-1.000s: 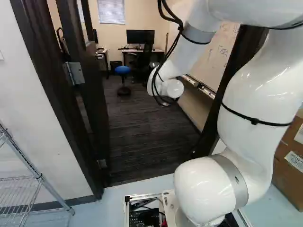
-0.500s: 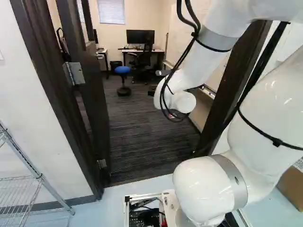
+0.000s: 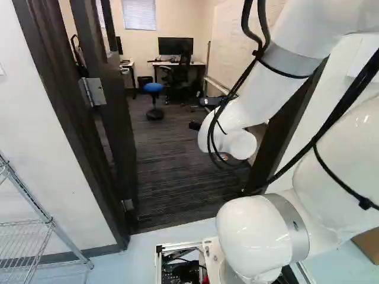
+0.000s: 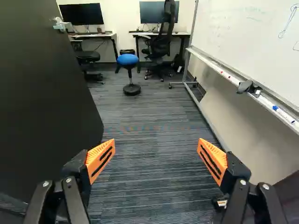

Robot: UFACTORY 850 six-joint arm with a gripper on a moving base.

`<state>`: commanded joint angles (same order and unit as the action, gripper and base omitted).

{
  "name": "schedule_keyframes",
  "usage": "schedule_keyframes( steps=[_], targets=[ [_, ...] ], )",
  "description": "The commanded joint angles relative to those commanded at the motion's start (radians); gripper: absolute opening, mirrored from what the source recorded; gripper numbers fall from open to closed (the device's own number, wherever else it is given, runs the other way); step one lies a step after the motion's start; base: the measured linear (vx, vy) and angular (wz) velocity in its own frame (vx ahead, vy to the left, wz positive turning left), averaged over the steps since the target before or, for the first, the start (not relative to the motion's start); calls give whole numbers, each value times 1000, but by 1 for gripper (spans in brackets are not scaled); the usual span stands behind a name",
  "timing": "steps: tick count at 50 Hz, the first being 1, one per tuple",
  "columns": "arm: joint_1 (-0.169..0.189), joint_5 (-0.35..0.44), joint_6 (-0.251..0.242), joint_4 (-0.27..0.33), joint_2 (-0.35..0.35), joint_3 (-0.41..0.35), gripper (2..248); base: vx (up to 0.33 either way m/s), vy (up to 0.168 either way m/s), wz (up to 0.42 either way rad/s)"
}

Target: Open the door and move inside

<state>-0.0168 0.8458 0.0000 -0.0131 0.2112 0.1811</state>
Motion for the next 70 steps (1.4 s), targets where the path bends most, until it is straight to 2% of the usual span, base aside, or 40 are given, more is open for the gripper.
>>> schedule_keyframes(
  steps=[29, 70],
  targets=[
    [15, 25, 0, 12, 62, -86, 247, 0, 0, 0],
    [17, 27, 0, 13, 68, -94, 247, 13, 1, -6]
  ],
)
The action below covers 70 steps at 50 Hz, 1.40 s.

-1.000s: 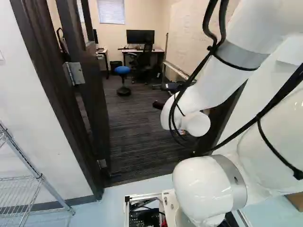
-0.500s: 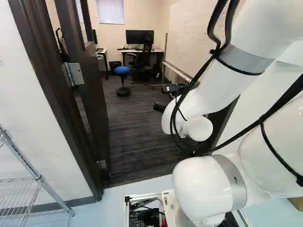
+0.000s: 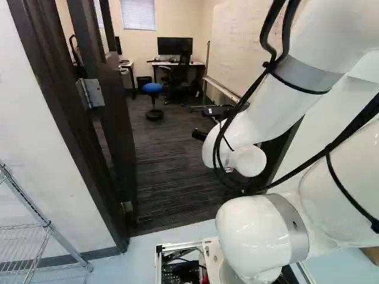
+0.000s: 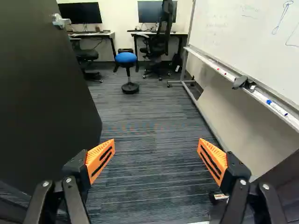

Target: Open the door and move inside

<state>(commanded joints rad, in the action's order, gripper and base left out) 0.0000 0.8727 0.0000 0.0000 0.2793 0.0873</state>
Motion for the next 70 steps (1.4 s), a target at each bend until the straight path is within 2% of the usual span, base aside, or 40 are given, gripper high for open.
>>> schedule_keyframes(
  steps=[70],
  targets=[
    [0, 0, 0, 0, 0, 0, 247, 106, 0, -4]
  ],
)
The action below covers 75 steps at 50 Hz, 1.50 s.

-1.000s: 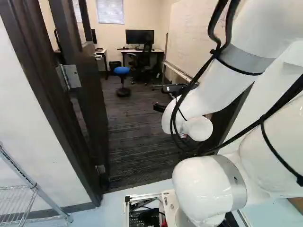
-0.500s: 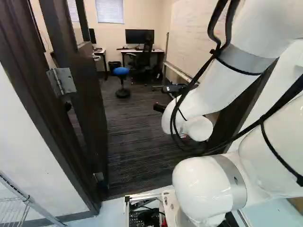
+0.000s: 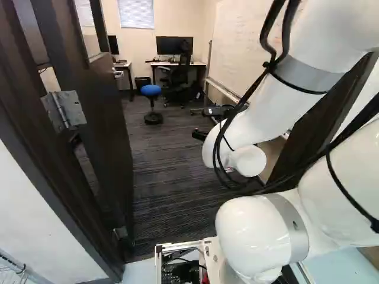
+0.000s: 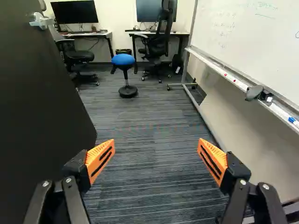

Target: Open the door and move inside

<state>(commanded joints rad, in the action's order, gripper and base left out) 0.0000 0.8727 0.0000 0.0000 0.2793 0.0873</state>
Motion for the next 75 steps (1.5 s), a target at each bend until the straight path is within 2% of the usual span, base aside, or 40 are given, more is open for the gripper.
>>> schedule_keyframes(
  steps=[75],
  targets=[
    [0, 0, 0, 0, 0, 0, 247, 136, -1, -9]
  ],
)
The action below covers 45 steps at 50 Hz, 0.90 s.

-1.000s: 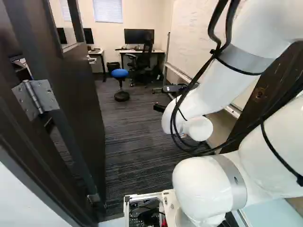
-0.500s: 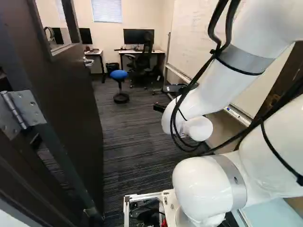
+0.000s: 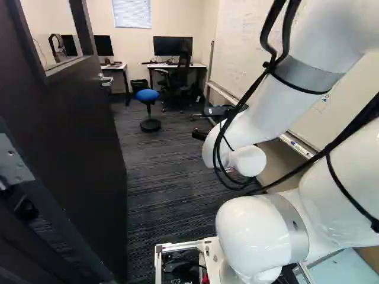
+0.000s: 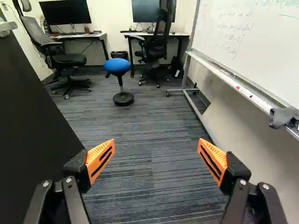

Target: Open the door and move inside

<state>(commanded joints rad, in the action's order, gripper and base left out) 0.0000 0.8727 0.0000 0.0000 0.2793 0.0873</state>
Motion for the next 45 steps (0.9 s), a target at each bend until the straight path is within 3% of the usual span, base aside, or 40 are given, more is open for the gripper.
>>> schedule_keyframes(
  steps=[45],
  targets=[
    [0, 0, 0, 0, 0, 0, 247, 149, -1, -15]
  ],
)
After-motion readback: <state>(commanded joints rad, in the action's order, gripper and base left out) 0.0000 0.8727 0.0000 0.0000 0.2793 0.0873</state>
